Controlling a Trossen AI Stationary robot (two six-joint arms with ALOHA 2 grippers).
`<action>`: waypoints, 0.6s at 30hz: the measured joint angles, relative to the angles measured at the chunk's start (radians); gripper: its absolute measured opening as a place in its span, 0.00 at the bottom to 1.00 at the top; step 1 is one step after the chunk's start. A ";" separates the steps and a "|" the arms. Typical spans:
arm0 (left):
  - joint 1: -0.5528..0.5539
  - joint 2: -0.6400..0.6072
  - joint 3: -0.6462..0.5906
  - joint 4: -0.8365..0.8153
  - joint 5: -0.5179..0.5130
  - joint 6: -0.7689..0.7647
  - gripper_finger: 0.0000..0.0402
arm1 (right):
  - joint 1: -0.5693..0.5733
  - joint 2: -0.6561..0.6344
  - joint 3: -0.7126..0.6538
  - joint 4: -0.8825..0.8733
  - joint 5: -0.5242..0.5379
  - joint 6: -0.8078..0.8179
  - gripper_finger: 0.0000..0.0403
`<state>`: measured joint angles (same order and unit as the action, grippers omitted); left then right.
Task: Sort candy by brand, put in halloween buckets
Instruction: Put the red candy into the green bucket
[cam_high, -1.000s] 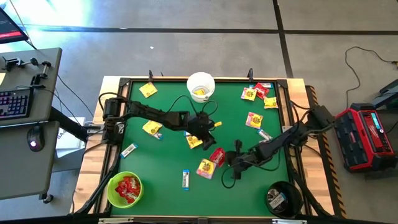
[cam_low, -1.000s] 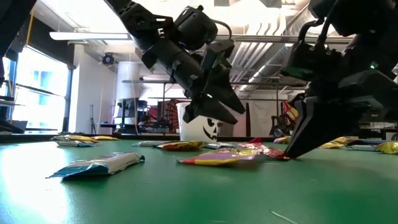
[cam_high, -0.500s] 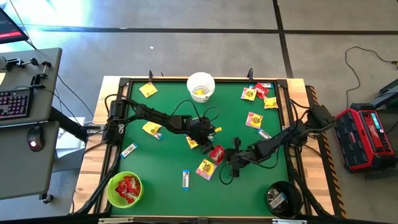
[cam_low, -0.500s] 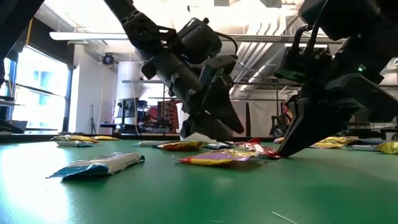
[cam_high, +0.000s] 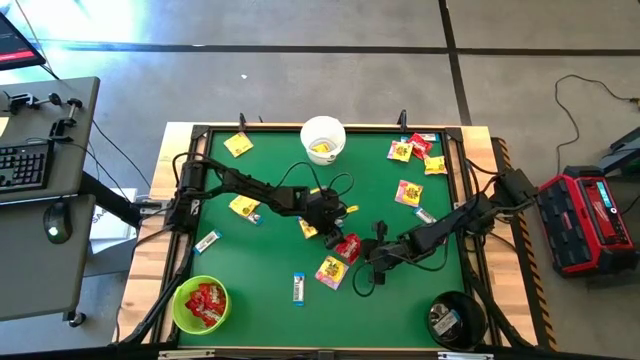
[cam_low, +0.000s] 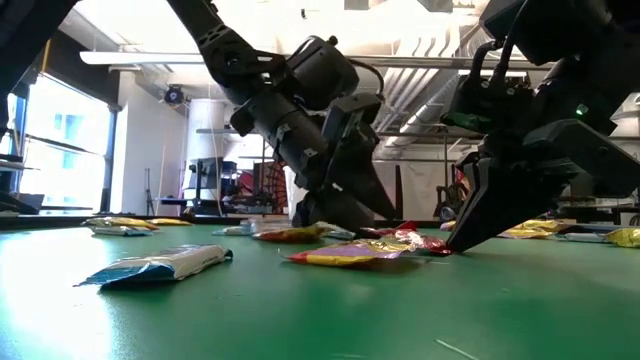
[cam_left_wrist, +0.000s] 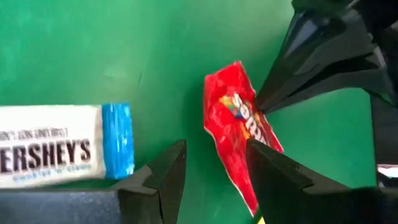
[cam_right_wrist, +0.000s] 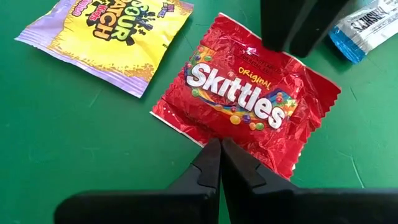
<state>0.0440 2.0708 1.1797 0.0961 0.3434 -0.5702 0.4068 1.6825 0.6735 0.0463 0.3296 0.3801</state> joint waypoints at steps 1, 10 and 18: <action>-0.001 0.000 0.000 0.004 0.005 -0.003 0.40 | -0.001 0.000 0.000 0.000 0.000 0.000 0.00; -0.013 0.023 0.002 0.058 0.034 -0.032 0.40 | -0.001 0.000 0.000 0.002 0.000 -0.005 0.00; -0.031 0.024 0.001 0.070 0.040 -0.023 0.37 | -0.001 0.000 -0.001 0.007 0.000 -0.019 0.00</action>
<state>0.0129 2.0949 1.1809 0.1662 0.3836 -0.5936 0.4057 1.6829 0.6729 0.0535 0.3294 0.3607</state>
